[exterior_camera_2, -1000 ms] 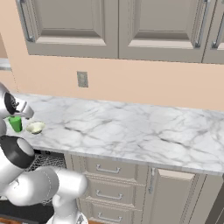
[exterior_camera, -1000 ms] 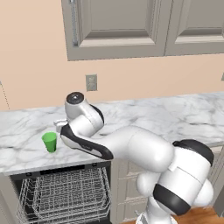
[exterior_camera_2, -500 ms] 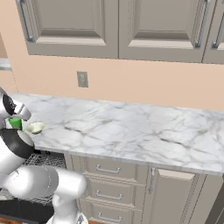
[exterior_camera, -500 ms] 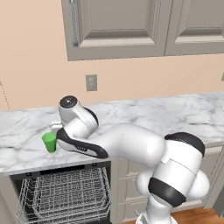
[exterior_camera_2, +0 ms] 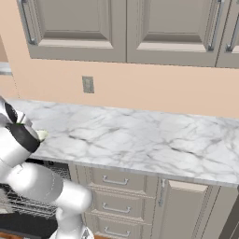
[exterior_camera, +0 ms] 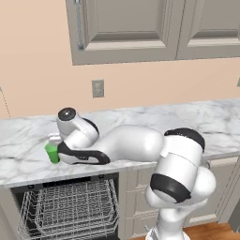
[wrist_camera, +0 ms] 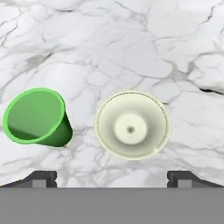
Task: Pick up the cup and bowl from the counter, place them in the dishwasher, and close the dishwasher door.
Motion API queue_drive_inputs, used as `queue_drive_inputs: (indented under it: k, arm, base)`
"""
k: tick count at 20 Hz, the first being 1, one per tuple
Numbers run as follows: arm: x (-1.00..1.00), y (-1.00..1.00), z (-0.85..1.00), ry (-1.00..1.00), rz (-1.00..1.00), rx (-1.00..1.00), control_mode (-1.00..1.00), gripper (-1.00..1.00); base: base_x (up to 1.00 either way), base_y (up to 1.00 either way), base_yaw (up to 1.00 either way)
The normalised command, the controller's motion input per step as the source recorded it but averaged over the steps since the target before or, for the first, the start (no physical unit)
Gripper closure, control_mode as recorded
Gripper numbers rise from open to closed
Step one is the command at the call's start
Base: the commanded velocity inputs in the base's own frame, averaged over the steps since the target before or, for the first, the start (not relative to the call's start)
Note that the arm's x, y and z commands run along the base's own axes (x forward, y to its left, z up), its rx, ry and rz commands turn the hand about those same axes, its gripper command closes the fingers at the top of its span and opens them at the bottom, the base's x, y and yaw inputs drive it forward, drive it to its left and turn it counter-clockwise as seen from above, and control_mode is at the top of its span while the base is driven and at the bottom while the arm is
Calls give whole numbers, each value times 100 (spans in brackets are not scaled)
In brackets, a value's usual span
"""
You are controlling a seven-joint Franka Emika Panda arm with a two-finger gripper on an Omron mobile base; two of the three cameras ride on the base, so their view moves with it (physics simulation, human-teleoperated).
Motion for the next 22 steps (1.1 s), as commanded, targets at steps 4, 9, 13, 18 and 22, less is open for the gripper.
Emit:
queue_drive_inputs:
  k: [4,9,13,18,22]
  arm:
    - [25,23,-22,0,0,0,-100,-100]
    - [29,17,-23,0,0,0,-100,-100]
    - [40,15,-18,0,-1,0,-100,-100]
    - [34,25,-19,0,0,0,-100,-100]
    - [26,39,-21,0,0,-1,-100,-100]
  base:
    - [0,0,0]
    - [0,0,0]
    - [0,0,0]
    - [0,0,0]
    - [0,0,0]
